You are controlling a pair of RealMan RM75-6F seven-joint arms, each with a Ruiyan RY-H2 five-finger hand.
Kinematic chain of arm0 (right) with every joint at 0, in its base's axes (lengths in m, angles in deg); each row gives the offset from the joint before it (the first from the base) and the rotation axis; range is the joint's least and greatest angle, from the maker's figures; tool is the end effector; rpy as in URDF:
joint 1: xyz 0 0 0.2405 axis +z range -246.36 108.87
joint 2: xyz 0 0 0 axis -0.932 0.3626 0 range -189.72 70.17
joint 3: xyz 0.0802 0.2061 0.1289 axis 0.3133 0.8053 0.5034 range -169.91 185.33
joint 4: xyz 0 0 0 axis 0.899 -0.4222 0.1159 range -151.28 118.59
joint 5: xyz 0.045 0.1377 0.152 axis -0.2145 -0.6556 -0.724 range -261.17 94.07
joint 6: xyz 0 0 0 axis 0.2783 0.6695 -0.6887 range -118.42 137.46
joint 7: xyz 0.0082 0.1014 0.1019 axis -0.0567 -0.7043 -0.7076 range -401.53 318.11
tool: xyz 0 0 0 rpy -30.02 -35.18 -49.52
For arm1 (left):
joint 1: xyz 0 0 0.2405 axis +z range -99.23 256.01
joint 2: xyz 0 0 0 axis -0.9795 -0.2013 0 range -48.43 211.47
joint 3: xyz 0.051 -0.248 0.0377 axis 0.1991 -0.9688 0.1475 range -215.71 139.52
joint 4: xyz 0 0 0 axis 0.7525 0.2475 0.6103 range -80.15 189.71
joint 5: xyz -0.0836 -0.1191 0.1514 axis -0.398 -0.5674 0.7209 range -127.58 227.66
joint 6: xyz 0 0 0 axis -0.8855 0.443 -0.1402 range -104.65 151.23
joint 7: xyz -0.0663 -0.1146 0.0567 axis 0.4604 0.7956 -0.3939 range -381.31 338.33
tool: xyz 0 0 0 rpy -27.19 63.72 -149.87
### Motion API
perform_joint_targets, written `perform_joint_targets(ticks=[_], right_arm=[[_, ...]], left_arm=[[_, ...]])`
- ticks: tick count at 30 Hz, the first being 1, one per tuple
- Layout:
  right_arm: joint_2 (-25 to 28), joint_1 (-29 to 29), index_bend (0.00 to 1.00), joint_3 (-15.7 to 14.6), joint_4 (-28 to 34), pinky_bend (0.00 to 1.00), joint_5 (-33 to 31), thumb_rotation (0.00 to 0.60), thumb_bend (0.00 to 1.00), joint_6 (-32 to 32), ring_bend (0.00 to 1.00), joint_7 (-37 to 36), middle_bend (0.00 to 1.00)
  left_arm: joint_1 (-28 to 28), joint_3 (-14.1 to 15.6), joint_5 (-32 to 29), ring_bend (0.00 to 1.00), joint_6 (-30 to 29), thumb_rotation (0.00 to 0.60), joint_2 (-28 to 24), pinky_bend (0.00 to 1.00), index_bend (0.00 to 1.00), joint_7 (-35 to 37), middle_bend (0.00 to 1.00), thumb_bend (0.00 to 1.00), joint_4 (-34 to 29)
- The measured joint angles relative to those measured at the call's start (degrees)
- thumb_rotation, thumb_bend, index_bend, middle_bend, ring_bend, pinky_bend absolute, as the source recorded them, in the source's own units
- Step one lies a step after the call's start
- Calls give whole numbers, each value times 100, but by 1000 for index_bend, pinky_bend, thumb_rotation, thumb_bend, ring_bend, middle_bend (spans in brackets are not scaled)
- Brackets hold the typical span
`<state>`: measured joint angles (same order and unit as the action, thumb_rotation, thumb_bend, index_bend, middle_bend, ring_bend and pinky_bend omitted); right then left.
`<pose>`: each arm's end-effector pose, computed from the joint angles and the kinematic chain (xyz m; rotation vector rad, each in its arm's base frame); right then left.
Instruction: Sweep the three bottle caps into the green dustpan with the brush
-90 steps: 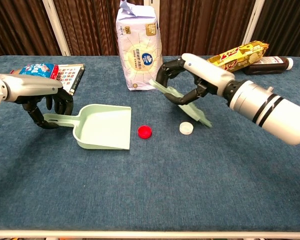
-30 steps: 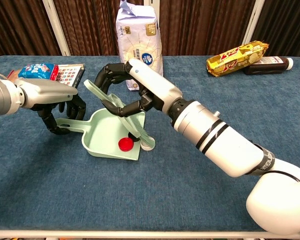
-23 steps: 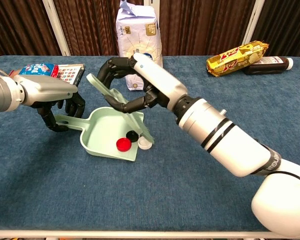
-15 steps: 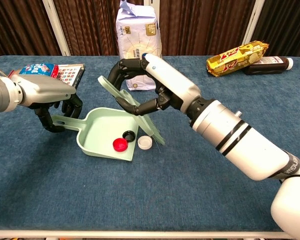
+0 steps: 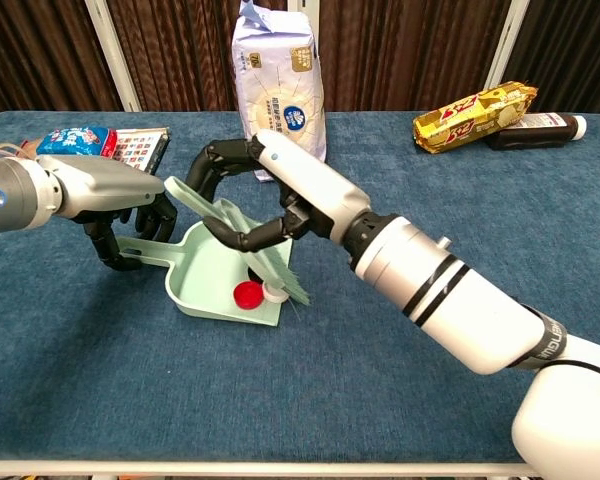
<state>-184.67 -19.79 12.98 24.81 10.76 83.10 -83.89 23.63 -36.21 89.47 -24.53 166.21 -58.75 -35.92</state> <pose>-0.0606 -0.3025 -0.1408 1.8841 -1.3603 1.8420 -0.1617 0.3288 -0.0369 -2.1126 -0.9119 -0.4345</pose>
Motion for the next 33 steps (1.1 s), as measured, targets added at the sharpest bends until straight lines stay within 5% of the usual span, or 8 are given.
perform_joint_targets(ticks=[18,24,33], right_arm=[[-377,226,680,158,-498,176,57,600,634,310,232,-423,567],[171,94,681,0,-370,176,184,600,631,492,232,-217,568],[1871,-169,679,-429,428,151,204,600,628,-118,229,871,569]], left_arm=[[-81,-98,-122,357,129,600,-82,370,527,280,493,397,-32],[45,-36,31,357,17,600,-176,370,398,428,458,404,-91],[199,-62,197,294,-19,600,-297,350,201,736,327,351,-160]])
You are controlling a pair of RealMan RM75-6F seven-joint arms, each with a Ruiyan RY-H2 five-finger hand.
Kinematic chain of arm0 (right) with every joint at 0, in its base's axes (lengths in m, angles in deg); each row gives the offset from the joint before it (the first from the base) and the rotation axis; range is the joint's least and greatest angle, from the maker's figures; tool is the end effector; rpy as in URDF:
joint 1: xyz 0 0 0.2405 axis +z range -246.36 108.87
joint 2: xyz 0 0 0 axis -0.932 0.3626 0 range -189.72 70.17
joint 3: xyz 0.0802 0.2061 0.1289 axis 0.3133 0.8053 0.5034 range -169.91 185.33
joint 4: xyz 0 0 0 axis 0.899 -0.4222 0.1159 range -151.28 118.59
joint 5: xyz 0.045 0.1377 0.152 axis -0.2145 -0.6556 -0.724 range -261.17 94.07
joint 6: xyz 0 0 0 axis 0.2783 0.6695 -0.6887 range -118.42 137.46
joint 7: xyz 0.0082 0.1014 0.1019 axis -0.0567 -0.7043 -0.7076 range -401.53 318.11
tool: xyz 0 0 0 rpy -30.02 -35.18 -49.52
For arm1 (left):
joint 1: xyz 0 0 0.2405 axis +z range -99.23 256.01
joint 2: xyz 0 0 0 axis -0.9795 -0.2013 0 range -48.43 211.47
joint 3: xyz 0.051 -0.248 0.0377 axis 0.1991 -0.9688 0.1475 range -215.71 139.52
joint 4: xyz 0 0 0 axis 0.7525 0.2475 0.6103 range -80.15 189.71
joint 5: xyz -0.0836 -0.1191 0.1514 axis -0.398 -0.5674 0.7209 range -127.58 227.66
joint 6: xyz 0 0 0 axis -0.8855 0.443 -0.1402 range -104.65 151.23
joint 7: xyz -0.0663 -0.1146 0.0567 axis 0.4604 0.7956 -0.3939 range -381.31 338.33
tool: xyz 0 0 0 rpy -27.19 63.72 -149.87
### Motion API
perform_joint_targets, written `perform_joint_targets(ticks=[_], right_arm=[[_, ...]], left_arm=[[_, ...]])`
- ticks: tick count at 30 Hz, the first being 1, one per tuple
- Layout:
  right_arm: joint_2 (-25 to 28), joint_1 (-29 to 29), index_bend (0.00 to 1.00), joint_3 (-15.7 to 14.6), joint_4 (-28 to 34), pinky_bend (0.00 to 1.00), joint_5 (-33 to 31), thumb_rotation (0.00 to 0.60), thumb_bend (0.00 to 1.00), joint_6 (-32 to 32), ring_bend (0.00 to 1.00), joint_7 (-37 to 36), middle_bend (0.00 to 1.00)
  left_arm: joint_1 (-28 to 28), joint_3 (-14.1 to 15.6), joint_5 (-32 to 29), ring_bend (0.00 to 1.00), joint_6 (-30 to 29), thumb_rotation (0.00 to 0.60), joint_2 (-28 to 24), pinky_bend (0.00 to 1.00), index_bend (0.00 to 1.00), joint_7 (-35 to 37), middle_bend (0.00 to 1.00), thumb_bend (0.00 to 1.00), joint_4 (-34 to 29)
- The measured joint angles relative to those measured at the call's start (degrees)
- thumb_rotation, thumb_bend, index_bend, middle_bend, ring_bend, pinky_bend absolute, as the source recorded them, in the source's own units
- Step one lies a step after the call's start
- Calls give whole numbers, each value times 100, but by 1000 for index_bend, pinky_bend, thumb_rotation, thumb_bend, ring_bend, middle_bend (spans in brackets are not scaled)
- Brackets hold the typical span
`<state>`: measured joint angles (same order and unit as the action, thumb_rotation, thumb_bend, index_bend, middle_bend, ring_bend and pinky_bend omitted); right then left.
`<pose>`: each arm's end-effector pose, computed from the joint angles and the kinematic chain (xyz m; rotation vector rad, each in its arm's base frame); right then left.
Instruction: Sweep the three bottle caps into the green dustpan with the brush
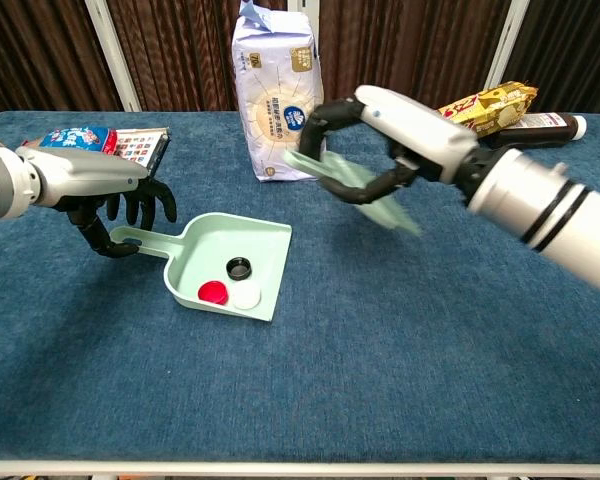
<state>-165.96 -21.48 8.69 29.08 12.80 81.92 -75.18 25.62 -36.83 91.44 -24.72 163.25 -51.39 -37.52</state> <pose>-0.1375 -0.3545 -0.0588 2.0300 -0.9407 1.5297 -0.1700 0.3295 -0.0204 -2.0387 -1.0352 -0.5036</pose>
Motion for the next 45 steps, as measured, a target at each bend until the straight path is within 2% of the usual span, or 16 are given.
perform_joint_targets(ticks=[4,6,8,11,13,14,17,21,26,33,37,41,45], right_arm=[[653,-72,650,-164,435,117,-90,600,628,-539,193,826,564],[818,-103,609,-222,606,90,-148,600,615,-768,158,1224,538],[1001,-139,455,-279,828,33,-258,600,536,-1090,74,1696,443],[1233,-187,160,-330,1169,0,-511,600,389,-1627,1,2349,254],[1354,-228,43,-338,1384,0,-720,600,349,-1897,0,2812,167],[1402,-256,17,-336,1482,0,-813,600,339,-1969,0,3005,139],[1599,-412,0,-304,1845,0,-1128,600,327,-2061,0,3439,91],[1927,-653,0,-237,2103,0,-1286,600,301,-1853,0,3536,108],[2358,-1160,0,-147,2377,0,-1401,600,262,-1057,0,3516,194],[3416,-2301,0,-85,3124,0,-1732,600,264,138,0,3132,199],[3840,-2946,0,-108,3531,0,-1846,600,267,764,0,2861,198],[3953,-3407,3,-121,3748,0,-1843,600,267,1275,0,2661,205],[3950,-3669,19,-132,3810,0,-1684,600,268,1543,0,2517,218]], left_arm=[[56,-25,62,266,-78,600,-58,349,181,71,301,339,-71],[111,-46,117,255,-172,600,-109,342,178,130,301,330,-133],[193,-75,188,245,-298,600,-174,331,177,227,301,323,-198],[358,-125,327,243,-547,600,-268,312,177,405,301,313,-266],[489,-159,435,243,-732,600,-322,304,177,553,301,303,-294],[589,-183,520,243,-871,600,-356,303,177,667,301,297,-305],[883,-231,752,243,-1253,600,-450,297,177,964,301,292,-300],[1323,-236,1063,243,-1709,600,-602,276,197,1289,301,299,-221],[1862,-134,1429,243,-2349,600,-659,253,215,1426,302,282,161],[2764,74,1958,227,-3324,600,-848,213,219,1746,302,237,483],[3259,264,2193,221,-3726,600,-1117,201,219,1793,302,237,318],[3691,387,2429,221,-4071,600,-1333,197,221,1821,302,236,9],[3946,377,2671,221,-4353,600,-1359,197,221,1801,302,236,-138]])
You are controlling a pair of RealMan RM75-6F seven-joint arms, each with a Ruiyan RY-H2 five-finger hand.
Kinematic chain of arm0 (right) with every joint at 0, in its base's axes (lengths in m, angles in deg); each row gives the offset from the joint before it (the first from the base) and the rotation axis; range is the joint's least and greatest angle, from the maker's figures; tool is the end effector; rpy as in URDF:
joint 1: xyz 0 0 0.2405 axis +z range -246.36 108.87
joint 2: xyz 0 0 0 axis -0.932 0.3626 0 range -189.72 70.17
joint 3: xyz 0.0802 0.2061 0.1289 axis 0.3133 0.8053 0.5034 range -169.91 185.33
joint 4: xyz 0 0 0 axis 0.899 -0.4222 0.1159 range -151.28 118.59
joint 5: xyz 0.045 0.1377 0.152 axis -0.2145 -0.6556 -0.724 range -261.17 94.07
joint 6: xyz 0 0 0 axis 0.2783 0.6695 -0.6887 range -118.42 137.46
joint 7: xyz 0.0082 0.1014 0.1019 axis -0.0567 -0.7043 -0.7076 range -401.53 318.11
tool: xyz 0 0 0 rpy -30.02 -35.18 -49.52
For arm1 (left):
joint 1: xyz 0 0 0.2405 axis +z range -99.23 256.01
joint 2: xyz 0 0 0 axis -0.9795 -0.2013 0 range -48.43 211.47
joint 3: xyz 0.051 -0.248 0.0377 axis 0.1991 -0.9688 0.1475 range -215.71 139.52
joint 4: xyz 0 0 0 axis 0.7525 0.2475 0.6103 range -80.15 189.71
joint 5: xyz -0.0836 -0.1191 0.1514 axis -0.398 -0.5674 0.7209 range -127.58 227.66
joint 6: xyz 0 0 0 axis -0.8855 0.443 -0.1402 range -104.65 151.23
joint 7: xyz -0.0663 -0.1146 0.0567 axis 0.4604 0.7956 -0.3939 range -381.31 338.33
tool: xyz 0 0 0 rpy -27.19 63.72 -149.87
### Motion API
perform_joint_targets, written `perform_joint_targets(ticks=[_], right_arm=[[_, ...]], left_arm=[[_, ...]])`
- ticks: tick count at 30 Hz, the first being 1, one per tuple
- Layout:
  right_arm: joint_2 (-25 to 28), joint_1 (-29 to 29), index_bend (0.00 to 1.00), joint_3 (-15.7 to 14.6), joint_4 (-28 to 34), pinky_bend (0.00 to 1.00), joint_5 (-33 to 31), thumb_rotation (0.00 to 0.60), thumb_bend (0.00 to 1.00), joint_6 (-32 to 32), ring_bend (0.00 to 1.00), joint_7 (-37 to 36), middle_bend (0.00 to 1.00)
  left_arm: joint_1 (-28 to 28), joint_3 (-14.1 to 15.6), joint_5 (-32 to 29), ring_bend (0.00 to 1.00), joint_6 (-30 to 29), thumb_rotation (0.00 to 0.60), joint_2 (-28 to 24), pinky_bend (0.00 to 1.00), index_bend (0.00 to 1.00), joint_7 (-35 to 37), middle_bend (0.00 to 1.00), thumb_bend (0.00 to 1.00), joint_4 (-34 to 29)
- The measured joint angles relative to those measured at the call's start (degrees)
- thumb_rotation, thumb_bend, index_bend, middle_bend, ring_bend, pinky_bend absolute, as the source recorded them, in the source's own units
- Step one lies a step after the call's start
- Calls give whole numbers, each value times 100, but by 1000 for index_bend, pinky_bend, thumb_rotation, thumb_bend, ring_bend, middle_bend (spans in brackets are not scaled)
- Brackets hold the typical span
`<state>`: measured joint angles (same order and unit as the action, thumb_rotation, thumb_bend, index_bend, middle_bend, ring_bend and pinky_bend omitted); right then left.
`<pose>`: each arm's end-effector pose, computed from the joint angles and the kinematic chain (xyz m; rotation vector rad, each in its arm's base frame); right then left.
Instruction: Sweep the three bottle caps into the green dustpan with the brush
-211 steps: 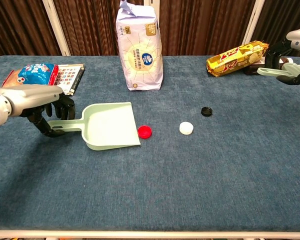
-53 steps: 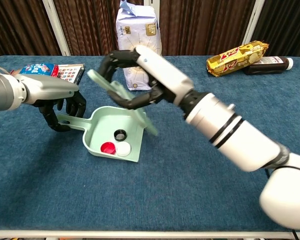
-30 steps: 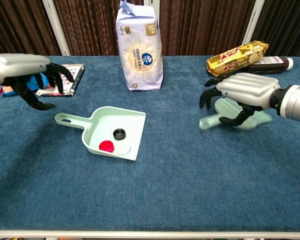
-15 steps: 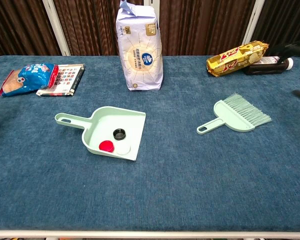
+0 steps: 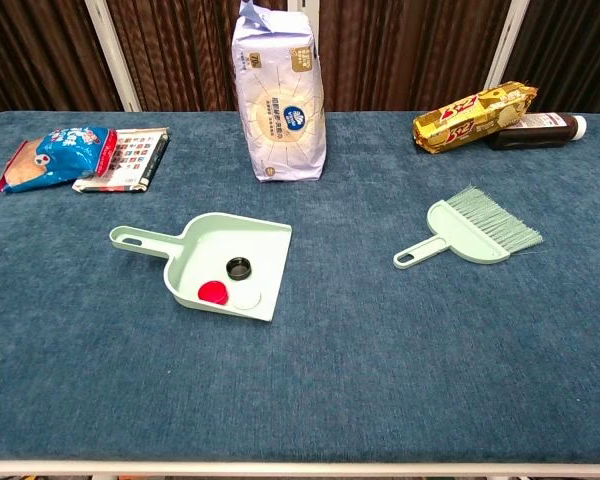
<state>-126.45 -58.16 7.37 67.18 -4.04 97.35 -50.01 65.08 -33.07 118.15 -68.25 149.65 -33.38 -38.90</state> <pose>-0.3332 -0.2049 0.1672 1.3193 -0.9012 0.9560 -0.3209 0.1938 0.1467 -1.2798 -0.8669 -0.7055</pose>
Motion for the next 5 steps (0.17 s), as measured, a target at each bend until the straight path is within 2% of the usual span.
perform_joint_targets(ticks=[5], right_arm=[[-58,-87,31,19,-43,0,239,600,270,45,0,-144,227]], left_arm=[[173,-73,233,221,-49,600,25,197,221,-79,302,235,-93]])
